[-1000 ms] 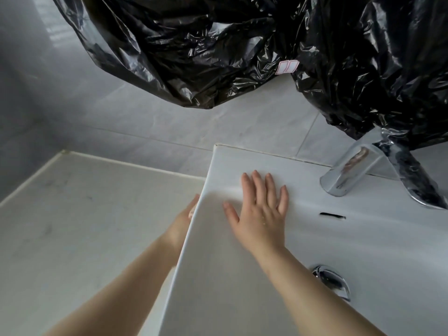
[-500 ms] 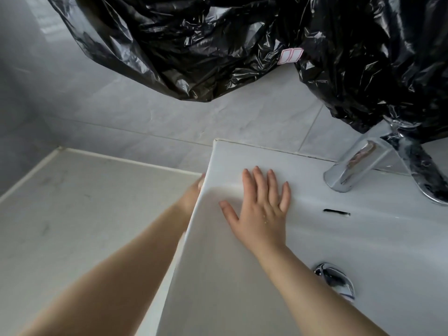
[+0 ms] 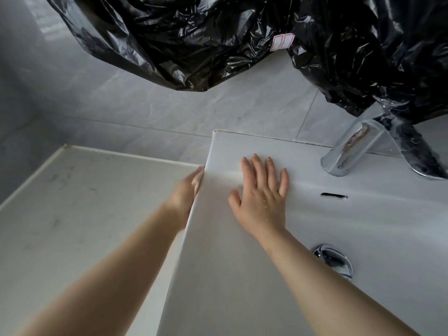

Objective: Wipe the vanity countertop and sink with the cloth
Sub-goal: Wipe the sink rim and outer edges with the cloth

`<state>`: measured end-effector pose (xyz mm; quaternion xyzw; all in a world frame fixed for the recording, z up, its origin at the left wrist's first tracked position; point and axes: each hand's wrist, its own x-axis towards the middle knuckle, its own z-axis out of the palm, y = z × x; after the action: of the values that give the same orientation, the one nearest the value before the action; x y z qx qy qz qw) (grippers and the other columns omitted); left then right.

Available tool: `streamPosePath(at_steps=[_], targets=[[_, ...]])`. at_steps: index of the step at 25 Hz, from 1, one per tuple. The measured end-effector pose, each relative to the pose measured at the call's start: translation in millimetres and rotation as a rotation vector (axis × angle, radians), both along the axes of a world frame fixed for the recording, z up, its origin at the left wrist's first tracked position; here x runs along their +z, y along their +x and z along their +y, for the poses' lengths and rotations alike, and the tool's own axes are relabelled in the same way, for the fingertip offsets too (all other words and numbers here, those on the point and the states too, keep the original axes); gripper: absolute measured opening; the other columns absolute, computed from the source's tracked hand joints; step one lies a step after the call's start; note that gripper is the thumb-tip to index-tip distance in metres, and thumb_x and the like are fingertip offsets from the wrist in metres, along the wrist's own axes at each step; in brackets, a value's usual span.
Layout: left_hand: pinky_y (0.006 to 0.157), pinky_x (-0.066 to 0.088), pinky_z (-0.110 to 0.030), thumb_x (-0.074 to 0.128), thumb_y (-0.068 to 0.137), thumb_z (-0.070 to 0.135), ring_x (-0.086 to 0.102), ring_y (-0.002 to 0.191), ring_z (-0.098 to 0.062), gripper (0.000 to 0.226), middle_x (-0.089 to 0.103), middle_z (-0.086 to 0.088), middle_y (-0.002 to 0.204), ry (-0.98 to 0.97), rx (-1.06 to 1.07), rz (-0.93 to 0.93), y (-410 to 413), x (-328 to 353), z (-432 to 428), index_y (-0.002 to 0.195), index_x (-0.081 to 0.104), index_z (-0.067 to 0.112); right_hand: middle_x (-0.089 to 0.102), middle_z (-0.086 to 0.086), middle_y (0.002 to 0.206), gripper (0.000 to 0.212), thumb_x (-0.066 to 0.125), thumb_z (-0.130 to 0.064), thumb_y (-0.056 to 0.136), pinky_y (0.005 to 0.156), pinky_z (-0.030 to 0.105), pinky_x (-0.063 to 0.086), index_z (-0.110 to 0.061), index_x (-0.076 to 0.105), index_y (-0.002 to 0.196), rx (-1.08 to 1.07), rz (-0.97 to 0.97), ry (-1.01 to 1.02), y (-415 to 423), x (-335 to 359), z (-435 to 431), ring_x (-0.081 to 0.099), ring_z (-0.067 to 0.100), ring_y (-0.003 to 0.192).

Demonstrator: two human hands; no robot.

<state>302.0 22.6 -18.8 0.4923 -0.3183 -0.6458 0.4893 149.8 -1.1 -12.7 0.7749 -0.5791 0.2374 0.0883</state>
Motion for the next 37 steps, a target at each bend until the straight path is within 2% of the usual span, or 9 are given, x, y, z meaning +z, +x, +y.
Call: streamPosePath(at_steps=[5, 10, 12, 16, 19, 22, 25, 28, 37], targets=[[0.068, 0.045, -0.027, 0.036, 0.097, 0.046, 0.057, 0.068, -0.017, 0.041, 0.059, -0.010, 0.075, -0.080, -0.026, -0.152, -15.7, 36.4, 20.9, 0.103, 0.057, 0.011, 0.052, 0.011, 0.137, 0.067, 0.038, -0.034, 0.068, 0.110, 0.044, 0.005, -0.012, 0.051, 0.129, 0.028, 0.005, 0.062, -2.7, 1.4, 0.3, 0.044, 0.035, 0.130], [0.067, 0.038, -0.032, 0.031, 0.093, 0.041, 0.046, 0.060, -0.026, 0.035, 0.047, -0.003, 0.064, -0.098, 0.009, -0.931, -22.3, 36.3, -19.5, 0.093, 0.038, 0.007, 0.019, -0.001, 0.157, 0.078, 0.036, -0.030, 0.069, 0.112, 0.035, -0.012, -0.020, 0.026, 0.146, 0.125, -0.019, 0.217, -12.9, 15.0, 5.2, 0.007, 0.021, 0.146], [0.072, 0.035, -0.032, 0.027, 0.099, 0.030, 0.055, 0.090, -0.033, 0.030, 0.059, -0.014, 0.096, -0.036, 0.068, -1.178, -33.6, 57.1, -48.2, 0.111, 0.039, 0.005, 0.016, -0.003, 0.157, 0.072, 0.038, -0.024, 0.076, 0.113, 0.032, -0.010, -0.019, 0.024, 0.146, 0.179, -0.032, 0.257, -21.1, 20.5, 5.4, 0.004, 0.016, 0.146], [0.109, 0.018, -0.046, 0.023, 0.098, 0.035, 0.018, 0.138, -0.030, 0.053, 0.027, -0.013, 0.148, -0.113, -0.041, -1.705, -63.5, 49.4, -49.4, 0.142, 0.024, 0.006, 0.048, 0.010, 0.139, 0.056, 0.039, -0.001, 0.076, 0.110, 0.028, 0.018, -0.005, 0.047, 0.131, 0.228, -0.367, 0.242, -38.9, 27.0, 2.8, 0.037, 0.027, 0.134], [0.111, 0.018, -0.029, 0.032, 0.095, 0.032, 0.028, 0.136, -0.021, 0.052, 0.038, -0.006, 0.143, -0.373, -0.164, -1.251, -76.9, 62.2, -45.2, 0.142, 0.029, 0.011, 0.054, 0.008, 0.131, 0.048, 0.038, 0.005, 0.084, 0.101, 0.027, 0.033, -0.006, 0.050, 0.129, 0.071, -0.694, 0.314, -46.2, 37.0, 2.6, 0.046, 0.024, 0.124], [0.082, 0.044, -0.017, 0.036, 0.091, 0.009, 0.055, 0.096, -0.016, 0.047, 0.056, 0.003, 0.113, -0.308, 0.255, -0.782, -54.3, 79.0, -35.7, 0.137, 0.040, 0.019, 0.064, 0.012, 0.115, 0.040, 0.036, -0.002, 0.082, 0.092, 0.033, 0.042, -0.002, 0.061, 0.112, 0.090, -0.576, 0.019, -34.2, 49.2, -1.2, 0.056, 0.031, 0.110], [0.083, 0.052, -0.041, 0.036, 0.091, 0.013, 0.059, 0.099, -0.032, 0.038, 0.058, -0.010, 0.121, -0.143, 0.260, -1.034, -33.8, 64.6, -26.4, 0.128, 0.047, 0.016, 0.055, 0.008, 0.135, 0.050, 0.023, -0.024, 0.089, 0.108, 0.040, 0.030, -0.009, 0.059, 0.121, 0.310, -0.148, 0.055, 2.2, 43.8, -18.3, 0.045, 0.030, 0.128], [0.083, 0.042, -0.035, 0.032, 0.095, 0.018, 0.055, 0.105, -0.036, 0.031, 0.057, -0.017, 0.119, -0.040, 0.172, -1.139, -35.2, 55.4, -41.7, 0.121, 0.047, 0.009, 0.029, -0.006, 0.153, 0.050, 0.015, -0.041, 0.097, 0.116, 0.036, 0.000, -0.027, 0.042, 0.137, 0.246, -0.007, 0.272, 23.7, 37.1, -40.5, 0.012, 0.018, 0.144], [0.114, 0.013, -0.043, 0.014, 0.097, 0.042, 0.005, 0.142, -0.024, 0.052, 0.012, -0.004, 0.155, -0.276, -0.131, -1.729, -45.1, 43.1, -45.9, 0.146, 0.015, 0.025, 0.035, 0.004, 0.151, 0.050, 0.023, -0.037, 0.095, 0.114, 0.036, 0.011, -0.024, 0.045, 0.138, -0.046, -0.039, 0.150, -70.5, 20.5, -39.5, 0.026, 0.022, 0.141]])
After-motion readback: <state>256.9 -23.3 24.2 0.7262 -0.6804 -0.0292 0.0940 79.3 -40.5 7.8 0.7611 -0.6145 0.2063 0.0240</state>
